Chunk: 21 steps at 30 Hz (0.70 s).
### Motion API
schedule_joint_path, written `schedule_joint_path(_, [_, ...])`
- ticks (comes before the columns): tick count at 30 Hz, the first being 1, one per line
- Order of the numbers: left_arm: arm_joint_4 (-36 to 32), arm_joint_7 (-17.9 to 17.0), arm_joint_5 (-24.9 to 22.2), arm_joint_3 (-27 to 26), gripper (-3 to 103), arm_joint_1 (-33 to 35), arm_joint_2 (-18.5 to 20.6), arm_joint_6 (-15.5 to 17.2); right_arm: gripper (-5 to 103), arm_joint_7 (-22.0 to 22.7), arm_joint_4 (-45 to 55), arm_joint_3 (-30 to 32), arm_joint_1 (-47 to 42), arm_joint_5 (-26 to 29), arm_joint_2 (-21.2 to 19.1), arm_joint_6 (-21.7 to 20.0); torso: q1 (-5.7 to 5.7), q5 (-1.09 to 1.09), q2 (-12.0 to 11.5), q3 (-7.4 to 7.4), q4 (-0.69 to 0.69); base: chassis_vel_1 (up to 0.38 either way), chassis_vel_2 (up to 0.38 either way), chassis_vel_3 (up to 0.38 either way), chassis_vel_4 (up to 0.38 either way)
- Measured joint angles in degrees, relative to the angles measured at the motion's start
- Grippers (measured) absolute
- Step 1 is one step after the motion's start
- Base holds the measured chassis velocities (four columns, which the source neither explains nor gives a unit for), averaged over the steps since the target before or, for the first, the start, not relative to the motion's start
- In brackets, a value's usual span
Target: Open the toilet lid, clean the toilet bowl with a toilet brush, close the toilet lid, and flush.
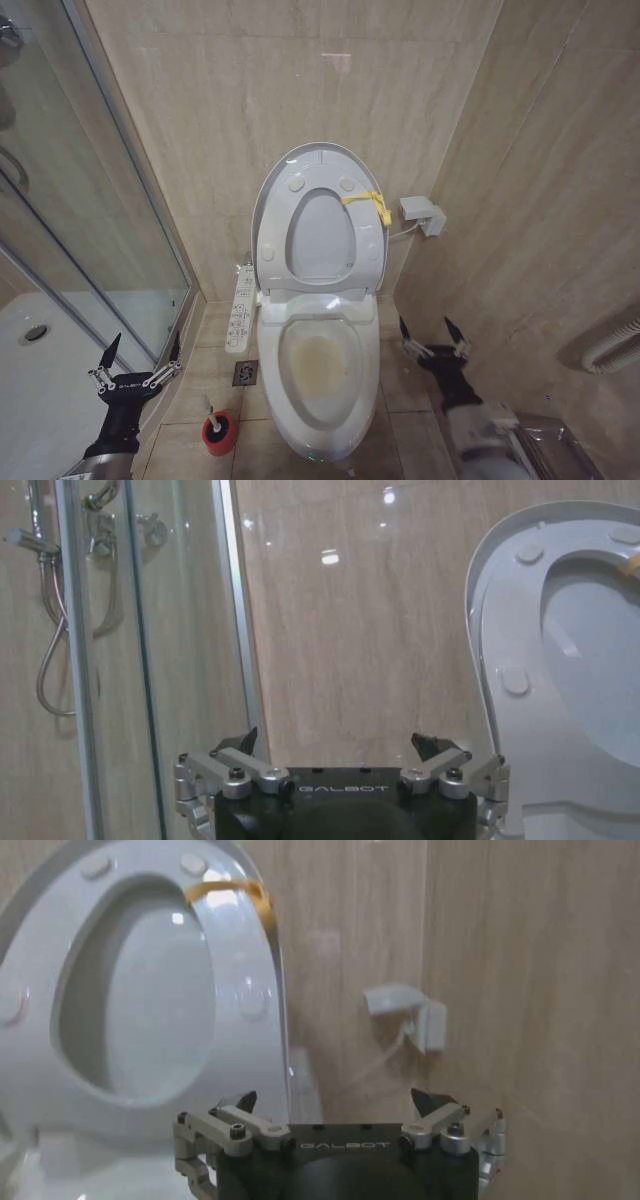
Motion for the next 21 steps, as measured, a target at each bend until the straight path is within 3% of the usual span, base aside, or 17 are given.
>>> schedule_joint_path(6, [0.0, 0.0, 0.0, 0.0, 100, 0.0, 0.0, 0.0, 100, -2.2, 5.7, 4.2, -9.0, 0.7, 0.3, -4.1, 0.00, -0.02, 0.0, 0.00, 0.00, 0.000, 0.000, 0.000, 0.000])
schedule_joint_path(11, [0.0, 0.0, 0.0, 0.0, 100, 0.0, 0.0, 0.0, 100, -5.0, 5.7, 4.7, -9.3, 3.2, 1.7, -1.3, 0.00, -0.01, 0.0, 0.00, 0.01, 0.000, 0.000, 0.000, 0.000])
schedule_joint_path(21, [0.0, 0.0, 0.0, 0.0, 100, 0.0, 0.0, 0.0, 100, -6.9, 0.3, 1.9, -2.4, 2.6, 4.3, 1.5, 0.00, -0.01, 0.0, 0.01, 0.00, 0.000, 0.000, 0.000, 0.000])
